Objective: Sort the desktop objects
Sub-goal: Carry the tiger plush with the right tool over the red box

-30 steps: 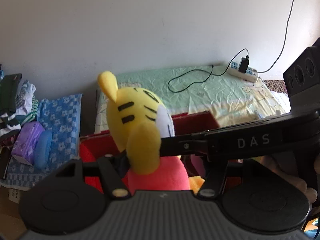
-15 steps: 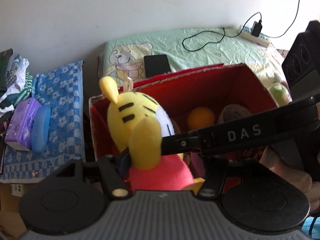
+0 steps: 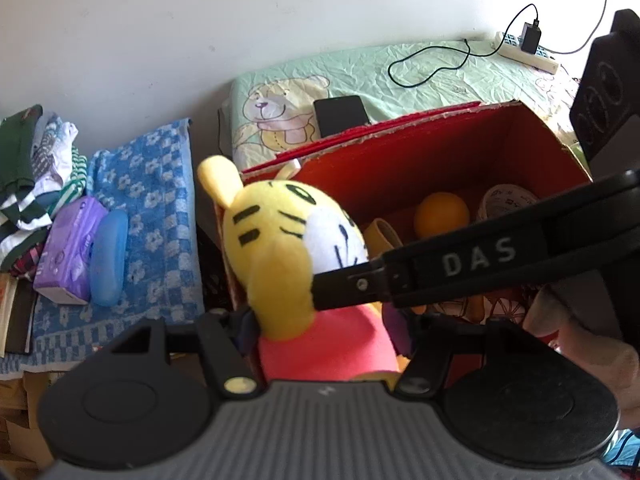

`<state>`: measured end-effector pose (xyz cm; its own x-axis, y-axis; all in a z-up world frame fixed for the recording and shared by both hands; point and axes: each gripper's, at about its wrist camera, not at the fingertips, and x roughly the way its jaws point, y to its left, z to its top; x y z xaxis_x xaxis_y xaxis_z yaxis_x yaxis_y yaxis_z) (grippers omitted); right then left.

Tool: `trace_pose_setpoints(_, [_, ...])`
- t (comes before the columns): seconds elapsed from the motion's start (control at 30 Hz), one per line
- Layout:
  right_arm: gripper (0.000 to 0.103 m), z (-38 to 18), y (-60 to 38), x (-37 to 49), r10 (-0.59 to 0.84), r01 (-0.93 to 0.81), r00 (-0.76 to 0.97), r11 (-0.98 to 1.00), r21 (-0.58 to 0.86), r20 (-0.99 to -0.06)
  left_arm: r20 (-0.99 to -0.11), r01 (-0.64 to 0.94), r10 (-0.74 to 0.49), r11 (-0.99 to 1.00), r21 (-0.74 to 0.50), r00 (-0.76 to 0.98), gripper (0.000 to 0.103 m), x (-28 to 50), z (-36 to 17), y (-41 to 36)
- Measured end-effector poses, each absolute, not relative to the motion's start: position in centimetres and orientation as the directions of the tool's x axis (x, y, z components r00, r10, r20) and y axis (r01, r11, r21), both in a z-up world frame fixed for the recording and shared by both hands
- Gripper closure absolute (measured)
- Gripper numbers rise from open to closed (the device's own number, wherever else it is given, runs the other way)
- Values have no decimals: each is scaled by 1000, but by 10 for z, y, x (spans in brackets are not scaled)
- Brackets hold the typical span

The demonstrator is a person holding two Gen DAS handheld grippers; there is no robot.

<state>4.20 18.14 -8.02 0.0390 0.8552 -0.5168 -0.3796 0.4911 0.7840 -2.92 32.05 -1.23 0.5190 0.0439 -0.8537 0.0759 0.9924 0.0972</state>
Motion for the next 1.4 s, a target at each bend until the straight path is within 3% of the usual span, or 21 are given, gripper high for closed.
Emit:
trace_pose_setpoints(0.17, [73,-87,184,45,857,-362,25,488,794,-515,-858,70,59,991,110,510,37,-25,-17,321])
trace_pose_setpoints(0.3, [70,-87,175,48,865,-331,21,479,813,-501,-857,72,41,993,91,514,26,-25,-17,322])
trace_pose_setpoints(0.63, [69,-79,169,42,863,-351,48,487,800,-504,-841,47,93,989,139,534,19,-28,-6,313])
trace_pose_setpoints(1.4, [69,-77,162,45,843,-360,96,526,771,-530,-817,-27,251,960,278,519,16,-23,-10,318])
